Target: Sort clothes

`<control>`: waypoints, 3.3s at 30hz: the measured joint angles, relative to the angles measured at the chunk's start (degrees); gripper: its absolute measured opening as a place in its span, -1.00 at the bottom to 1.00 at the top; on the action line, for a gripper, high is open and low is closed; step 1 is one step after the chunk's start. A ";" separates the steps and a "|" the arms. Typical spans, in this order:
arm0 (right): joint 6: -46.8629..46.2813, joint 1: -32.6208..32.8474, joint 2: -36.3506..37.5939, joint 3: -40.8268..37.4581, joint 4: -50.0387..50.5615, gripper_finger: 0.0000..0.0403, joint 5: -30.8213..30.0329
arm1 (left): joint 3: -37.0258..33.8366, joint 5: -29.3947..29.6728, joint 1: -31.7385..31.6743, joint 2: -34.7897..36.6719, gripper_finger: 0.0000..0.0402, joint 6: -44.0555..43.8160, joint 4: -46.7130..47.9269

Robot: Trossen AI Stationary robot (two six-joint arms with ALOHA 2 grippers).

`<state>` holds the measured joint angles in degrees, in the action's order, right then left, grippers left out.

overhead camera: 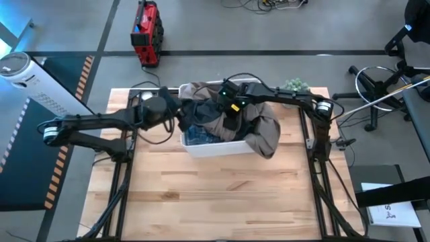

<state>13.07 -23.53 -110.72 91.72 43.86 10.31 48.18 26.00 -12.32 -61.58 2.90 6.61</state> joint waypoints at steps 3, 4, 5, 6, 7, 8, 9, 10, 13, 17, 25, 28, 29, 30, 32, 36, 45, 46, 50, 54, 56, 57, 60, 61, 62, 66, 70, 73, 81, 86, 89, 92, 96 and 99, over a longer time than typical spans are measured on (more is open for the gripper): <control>-0.78 1.46 0.79 -0.13 -0.19 -1.00 2.69 | 0.00 -5.06 -3.49 -2.40 -0.71 -0.06 -0.70; -0.95 1.86 1.24 -0.15 -0.27 -1.00 2.82 | 0.00 -6.74 -4.51 -3.17 -0.76 -0.45 -0.46; -1.04 2.30 1.66 -0.17 -0.36 -1.00 2.74 | 0.00 -8.34 -5.41 -3.94 -0.82 -0.70 -0.43; -1.13 2.74 2.10 -0.17 -0.64 -1.00 2.43 | 0.00 -9.63 -6.15 -4.55 -0.88 -0.98 -0.44; -1.30 2.98 2.84 -0.17 -0.74 -1.00 2.19 | 0.00 -10.63 -6.83 -5.21 -0.94 -1.13 -0.47; -1.57 3.22 3.54 -0.17 -0.82 -1.00 2.11 | 0.00 -11.24 -7.36 -5.83 -0.97 -1.41 -0.50; -1.94 3.48 4.25 -0.17 -1.00 -1.00 2.03 | 0.00 -11.87 -7.78 -6.48 -0.98 -1.71 -0.55; -2.77 3.63 5.26 -0.17 -1.06 -1.00 1.90 | 0.00 -12.04 -8.07 -7.12 -0.97 -1.94 -0.55; -4.63 4.29 8.61 -0.17 -1.63 -1.00 1.70 | 0.00 -12.04 -8.24 -8.96 -0.97 -1.95 -0.42; -6.86 5.30 14.47 -0.17 -2.35 -0.95 1.74 | 0.16 -12.34 -8.19 -11.44 -0.99 -1.81 -0.29; -9.21 7.34 28.10 -0.11 -0.13 -0.83 1.61 | 0.43 -13.75 -8.19 -15.47 -1.00 -1.89 -1.10; -9.03 8.42 33.19 -0.06 3.49 -0.88 -2.69 | 0.34 -13.78 -8.13 -16.07 -1.00 -1.40 -0.80; -8.75 8.91 34.79 -0.06 5.36 -0.90 -5.18 | 0.29 -14.08 -8.19 -16.03 -1.00 -1.40 -0.69; -8.67 9.36 36.33 -0.04 7.09 -0.92 -7.37 | 0.28 -14.12 -8.19 -15.95 -1.00 -1.42 -0.58; -9.11 10.16 39.08 -0.04 10.45 -0.95 -10.67 | 0.26 -14.25 -8.24 -15.42 -1.00 -1.42 -0.58; -13.91 12.35 43.09 0.02 17.35 -0.88 -11.96 | 0.08 -13.63 -8.26 -13.94 -1.00 -1.32 0.58; -27.17 23.82 51.13 -14.83 22.65 -0.12 -14.98 | -0.22 -13.46 -8.35 -9.50 -1.00 -2.28 3.06; -28.72 25.92 52.99 -18.63 20.71 -0.04 -14.98 | -0.22 -13.46 -8.36 -9.05 -1.00 -2.24 2.92; -36.68 35.57 59.44 -34.58 10.15 0.15 -20.06 | -0.22 -13.23 -8.37 -7.89 -1.00 -2.12 2.67; -47.93 44.39 63.38 -47.47 1.24 0.15 -31.71 | -0.20 -13.07 -8.35 -6.97 -1.00 -2.14 2.56; -53.63 47.44 63.81 -52.22 -1.55 0.11 -38.13 | -0.17 -13.07 -8.35 -6.72 -1.00 -2.17 2.54; -55.58 48.65 63.80 -54.37 -2.77 0.10 -41.15 | -0.17 -13.05 -8.35 -6.63 -1.00 -2.17 2.54; -58.61 50.40 63.08 -59.65 -8.82 0.05 -46.83 | -0.15 -13.04 -8.35 -6.30 -1.00 -2.17 2.51; -58.54 50.40 62.67 -61.04 -11.35 0.04 -47.73 | -0.13 -13.02 -8.35 -6.21 -1.00 -2.17 2.44; -58.33 50.24 62.23 -62.14 -13.34 0.03 -48.15 | -0.11 -13.00 -8.35 -6.16 -1.00 -2.17 2.34; -56.90 49.32 60.78 -63.64 -17.03 -0.06 -51.53 | -0.11 -13.00 -8.35 -5.79 -1.00 -2.17 1.98; -56.40 49.11 60.78 -62.92 -17.03 -0.19 -54.01 | -0.09 -13.00 -8.35 -4.82 -1.00 -2.17 1.88; -54.33 49.13 61.83 -61.79 -16.78 -0.24 -52.31 | -0.09 -13.07 -8.35 -3.61 -1.00 -2.17 2.05; -48.34 46.23 62.21 -61.04 -16.21 -0.24 -53.24 | 0.00 -14.57 -8.32 0.62 -1.00 -2.01 1.95; -49.21 45.61 63.81 -60.47 -14.74 -0.21 -52.90 | 0.00 -16.44 -8.29 3.40 -1.00 -1.99 2.72; -48.86 46.10 64.66 -59.24 -13.75 -0.11 -52.34 | 0.02 -16.55 -8.24 4.77 -1.00 -2.07 3.67; -46.65 46.05 64.85 -58.57 -13.77 0.01 -53.29 | 0.02 -16.67 -8.24 5.45 -1.00 -2.35 4.31; -45.34 44.28 63.74 -58.46 -13.99 0.13 -56.90 | 0.02 -19.74 -8.00 5.74 -1.00 -2.52 3.98; -45.00 42.57 63.22 -58.49 -14.26 0.06 -55.61 | 0.02 -22.18 -7.19 5.99 -1.00 0.25 3.68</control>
<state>-31.94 19.05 -47.50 33.23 29.60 -45.30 48.21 3.82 -19.51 -55.59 3.15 10.30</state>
